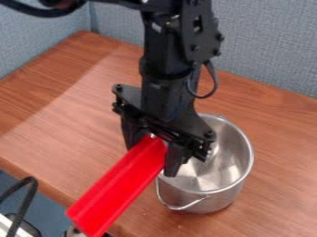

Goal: Put the red object in the metal pot

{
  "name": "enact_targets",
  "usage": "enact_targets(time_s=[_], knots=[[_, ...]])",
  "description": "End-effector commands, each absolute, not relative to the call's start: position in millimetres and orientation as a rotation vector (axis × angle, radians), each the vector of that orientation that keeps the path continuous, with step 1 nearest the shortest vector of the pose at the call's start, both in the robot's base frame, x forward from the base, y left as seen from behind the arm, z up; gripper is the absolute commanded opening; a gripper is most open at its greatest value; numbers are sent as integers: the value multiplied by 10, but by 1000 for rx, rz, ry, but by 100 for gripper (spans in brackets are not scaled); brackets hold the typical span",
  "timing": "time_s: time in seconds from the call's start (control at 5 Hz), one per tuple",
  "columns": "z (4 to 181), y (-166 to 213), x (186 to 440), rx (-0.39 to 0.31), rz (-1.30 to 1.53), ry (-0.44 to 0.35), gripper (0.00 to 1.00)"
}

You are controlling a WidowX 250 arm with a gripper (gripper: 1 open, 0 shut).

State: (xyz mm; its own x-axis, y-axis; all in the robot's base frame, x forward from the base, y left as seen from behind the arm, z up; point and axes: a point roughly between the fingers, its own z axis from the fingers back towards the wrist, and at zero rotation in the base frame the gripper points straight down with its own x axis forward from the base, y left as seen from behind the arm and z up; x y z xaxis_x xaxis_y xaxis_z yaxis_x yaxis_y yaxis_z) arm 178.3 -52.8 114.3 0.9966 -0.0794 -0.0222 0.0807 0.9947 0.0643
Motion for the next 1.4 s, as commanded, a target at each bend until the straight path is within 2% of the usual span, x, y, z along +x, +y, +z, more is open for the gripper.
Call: enact_targets(time_s=[0.0, 0.2, 0.8, 1.0, 1.2], knots=[[1175, -595, 1898, 55, -104, -24, 0], [1105, -651, 1949, 51, -127, -27, 0], [691, -710, 2143, 66, -75, -53, 0], [659, -688, 2143, 64, -104, -55, 100], [611, -673, 2141, 65, -125, -59, 0]])
